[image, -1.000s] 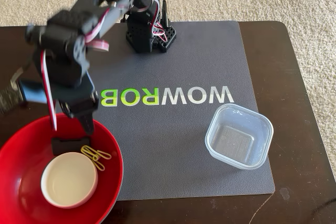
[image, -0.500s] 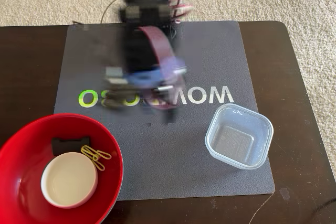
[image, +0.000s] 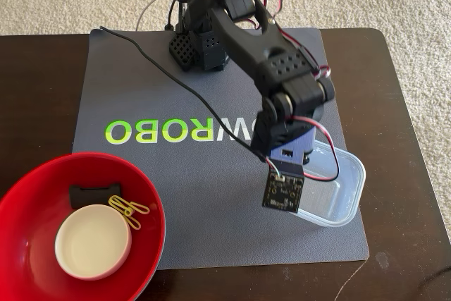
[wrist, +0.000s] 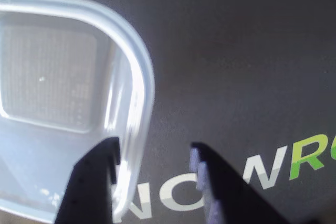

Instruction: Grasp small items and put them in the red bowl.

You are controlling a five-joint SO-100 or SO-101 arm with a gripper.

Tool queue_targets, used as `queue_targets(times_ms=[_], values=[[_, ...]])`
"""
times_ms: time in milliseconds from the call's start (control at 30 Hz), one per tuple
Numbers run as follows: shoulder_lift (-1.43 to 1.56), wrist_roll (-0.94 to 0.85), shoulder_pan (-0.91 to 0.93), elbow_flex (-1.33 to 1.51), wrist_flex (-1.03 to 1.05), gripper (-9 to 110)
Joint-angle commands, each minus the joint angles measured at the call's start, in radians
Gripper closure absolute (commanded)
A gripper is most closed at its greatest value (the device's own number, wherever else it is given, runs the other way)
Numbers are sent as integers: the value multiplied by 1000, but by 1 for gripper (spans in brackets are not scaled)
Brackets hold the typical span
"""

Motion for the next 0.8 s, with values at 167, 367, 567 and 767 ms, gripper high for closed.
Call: queue_targets(times_ms=[167, 367, 567, 767], values=[[-52, -69, 32, -37, -58, 101], [225, -137, 127, -15, -37, 101], [594, -212, 261, -84, -48, 101], [695, -204, 640, -80, -49, 101]])
